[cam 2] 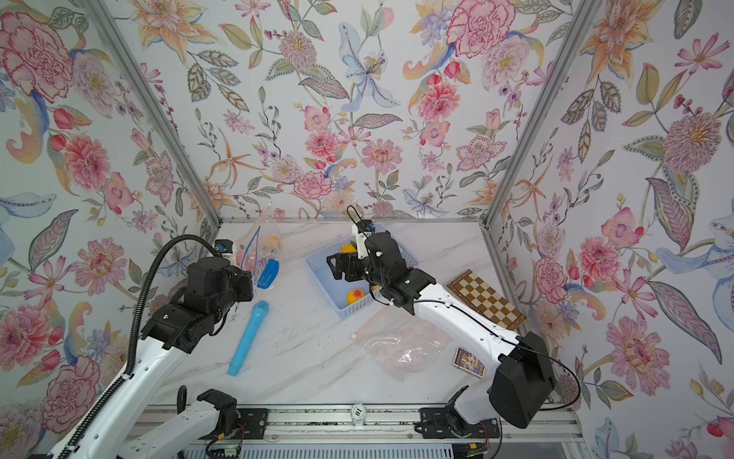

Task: Place the peach in a zip-top bag and seal the zipper
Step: Open the zipper of the food storage bag at the center of the board.

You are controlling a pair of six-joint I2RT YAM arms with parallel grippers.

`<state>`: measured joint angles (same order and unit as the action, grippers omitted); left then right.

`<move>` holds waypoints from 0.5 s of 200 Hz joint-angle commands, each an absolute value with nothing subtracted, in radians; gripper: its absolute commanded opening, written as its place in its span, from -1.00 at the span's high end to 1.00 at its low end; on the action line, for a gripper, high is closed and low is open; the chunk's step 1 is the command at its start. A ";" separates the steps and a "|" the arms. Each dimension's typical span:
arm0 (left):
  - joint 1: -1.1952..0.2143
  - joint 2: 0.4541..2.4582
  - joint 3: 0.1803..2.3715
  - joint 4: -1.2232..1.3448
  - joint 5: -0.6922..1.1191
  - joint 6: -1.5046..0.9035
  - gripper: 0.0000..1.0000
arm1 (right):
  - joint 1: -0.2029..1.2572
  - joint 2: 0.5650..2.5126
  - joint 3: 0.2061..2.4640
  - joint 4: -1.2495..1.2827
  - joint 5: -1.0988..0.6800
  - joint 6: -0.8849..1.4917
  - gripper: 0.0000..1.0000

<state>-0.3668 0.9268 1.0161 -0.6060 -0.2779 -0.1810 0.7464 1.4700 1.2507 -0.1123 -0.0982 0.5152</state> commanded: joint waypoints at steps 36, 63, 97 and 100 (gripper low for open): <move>-0.371 0.977 0.947 -0.478 -0.189 -0.237 1.00 | 0.805 1.698 1.437 0.006 -0.265 0.676 -0.74; -0.371 1.010 0.911 -0.404 -0.124 -0.251 1.00 | 0.810 1.770 1.482 0.088 -0.345 0.721 -0.72; -0.371 1.060 0.873 -0.330 -0.051 -0.275 1.00 | 0.820 1.860 1.556 0.037 -0.356 0.723 -0.65; -0.371 1.065 0.871 -0.326 -0.045 -0.278 1.00 | 0.821 1.867 1.562 0.029 -0.356 0.723 -0.64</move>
